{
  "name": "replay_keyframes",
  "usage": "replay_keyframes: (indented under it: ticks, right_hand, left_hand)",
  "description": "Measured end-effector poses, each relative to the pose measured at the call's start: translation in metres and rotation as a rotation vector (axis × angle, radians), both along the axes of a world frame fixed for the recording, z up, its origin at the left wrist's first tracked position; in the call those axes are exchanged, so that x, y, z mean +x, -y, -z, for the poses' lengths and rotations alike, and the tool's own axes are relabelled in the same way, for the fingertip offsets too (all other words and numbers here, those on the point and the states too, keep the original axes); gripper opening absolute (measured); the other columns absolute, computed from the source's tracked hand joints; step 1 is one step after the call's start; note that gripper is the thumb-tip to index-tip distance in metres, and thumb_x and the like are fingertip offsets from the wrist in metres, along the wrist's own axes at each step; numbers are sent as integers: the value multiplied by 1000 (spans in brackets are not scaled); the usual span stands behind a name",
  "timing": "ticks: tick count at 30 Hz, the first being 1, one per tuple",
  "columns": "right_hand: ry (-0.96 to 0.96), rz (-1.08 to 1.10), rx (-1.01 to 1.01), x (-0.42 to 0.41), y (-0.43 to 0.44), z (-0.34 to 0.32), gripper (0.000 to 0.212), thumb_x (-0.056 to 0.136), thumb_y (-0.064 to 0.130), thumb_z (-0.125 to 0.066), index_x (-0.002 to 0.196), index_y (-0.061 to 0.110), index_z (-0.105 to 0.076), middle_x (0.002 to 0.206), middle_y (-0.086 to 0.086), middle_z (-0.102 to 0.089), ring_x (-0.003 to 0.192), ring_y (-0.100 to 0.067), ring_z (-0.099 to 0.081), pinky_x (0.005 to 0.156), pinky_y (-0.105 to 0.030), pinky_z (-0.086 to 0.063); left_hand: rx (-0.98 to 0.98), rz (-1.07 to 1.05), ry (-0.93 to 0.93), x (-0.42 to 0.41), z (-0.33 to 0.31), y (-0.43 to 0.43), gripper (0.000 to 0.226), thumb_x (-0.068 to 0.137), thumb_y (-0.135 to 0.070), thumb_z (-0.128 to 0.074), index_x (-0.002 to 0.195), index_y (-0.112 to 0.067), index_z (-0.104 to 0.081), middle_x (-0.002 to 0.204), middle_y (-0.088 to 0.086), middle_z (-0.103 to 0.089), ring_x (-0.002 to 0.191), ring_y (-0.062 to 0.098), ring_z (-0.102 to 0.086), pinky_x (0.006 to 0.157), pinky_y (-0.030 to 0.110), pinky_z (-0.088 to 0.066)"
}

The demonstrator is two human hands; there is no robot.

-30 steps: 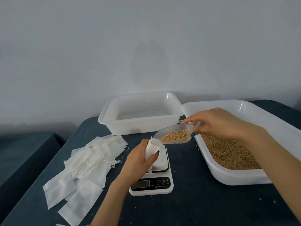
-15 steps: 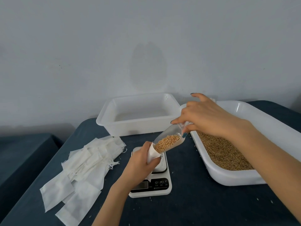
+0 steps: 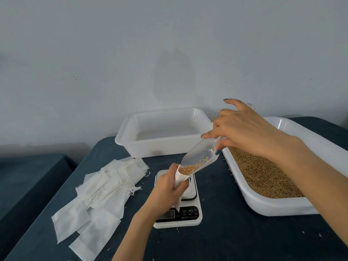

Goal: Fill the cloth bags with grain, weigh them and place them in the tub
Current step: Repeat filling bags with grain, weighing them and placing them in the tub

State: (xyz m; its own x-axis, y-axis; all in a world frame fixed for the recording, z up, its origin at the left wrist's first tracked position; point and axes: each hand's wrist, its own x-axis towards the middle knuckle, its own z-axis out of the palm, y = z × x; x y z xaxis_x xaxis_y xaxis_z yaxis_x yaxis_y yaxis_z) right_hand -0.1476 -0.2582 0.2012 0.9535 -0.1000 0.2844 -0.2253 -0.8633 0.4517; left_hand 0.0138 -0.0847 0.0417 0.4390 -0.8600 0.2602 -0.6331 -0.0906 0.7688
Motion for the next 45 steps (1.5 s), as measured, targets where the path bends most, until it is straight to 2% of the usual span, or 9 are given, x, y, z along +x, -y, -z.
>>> replay_keyframes:
  ticks: [8, 13, 20, 23, 26, 30, 35, 40, 45]
  right_hand:
    - [88, 73, 670, -23, 24, 35, 35, 82, 51, -64, 117, 53, -61, 96, 25, -66, 97, 1, -56, 100, -29, -37]
    - [253, 95, 1212, -34, 39, 66, 30, 83, 38, -62, 112, 38, -70, 108, 23, -70, 102, 7, -63, 92, -21, -48]
    - [371, 593, 1098, -52, 84, 98, 14, 95, 24, -59, 98, 11, -65, 90, -5, -68, 78, -21, -62, 64, -30, -46]
    - [139, 811, 930, -55, 84, 102, 26, 98, 31, -55, 84, 10, -63, 71, -5, -62, 57, -15, -51, 50, -24, -37]
    - [-59, 904, 746, -52, 78, 101, 33, 93, 45, -60, 81, 14, -57, 75, 1, -60, 66, -15, -56, 62, -26, -48]
    - [169, 658, 518, -37, 58, 91, 32, 93, 39, -61, 117, 17, -61, 108, 1, -67, 97, -19, -63, 84, -34, -53]
    - [367, 61, 823, 6, -11, 83, 23, 92, 34, -63, 115, 35, -62, 105, 24, -64, 101, 4, -57, 87, -23, -48]
    - [400, -26, 916, 42, -44, 123, 22, 96, 25, -56, 117, 31, -60, 106, 20, -59, 100, 4, -54, 87, -16, -45]
    - [679, 51, 1007, 55, -39, 176, 16, 97, 18, -53, 110, 24, -58, 100, 15, -57, 95, 1, -54, 82, -15, -44]
  left_hand:
    - [-76, 13, -31, -1, -6, -3, 13, 89, -37, -49, 101, -42, -48, 77, 5, -65, 56, 6, -52, 53, 16, -43]
    - [-134, 13, -74, -1, -14, -2, 9, 100, -36, -43, 98, -36, -52, 83, -7, -66, 67, 7, -58, 60, 21, -47]
    - [-164, -111, 131, 14, -20, 0, 27, 98, -12, -56, 90, -37, -64, 107, -19, -49, 108, -2, -41, 90, 14, -37]
    - [-139, -134, 121, 21, -30, 1, 25, 96, -11, -61, 93, -34, -70, 102, -12, -54, 96, -1, -52, 78, 7, -36]
    - [-133, -205, 173, 24, -38, 3, 16, 96, -13, -61, 99, -17, -76, 97, -3, -60, 85, 7, -59, 70, 7, -39]
    - [-138, -310, 244, 26, -39, 5, 17, 95, -13, -60, 82, -9, -70, 79, -5, -55, 72, 7, -52, 64, 7, -34]
    - [25, -390, 252, 25, -22, 17, 33, 96, -18, -55, 65, -14, -44, 71, 1, -49, 69, 20, -45, 55, 19, -27]
    - [24, -397, 186, 32, -9, 24, 30, 96, -44, -54, 103, -21, -71, 100, -2, -54, 99, 19, -50, 78, 26, -35]
    - [-60, -312, 19, 35, -6, 18, 68, 89, -75, -14, 74, -31, -64, 90, -18, -61, 103, 16, -45, 99, 37, -35]
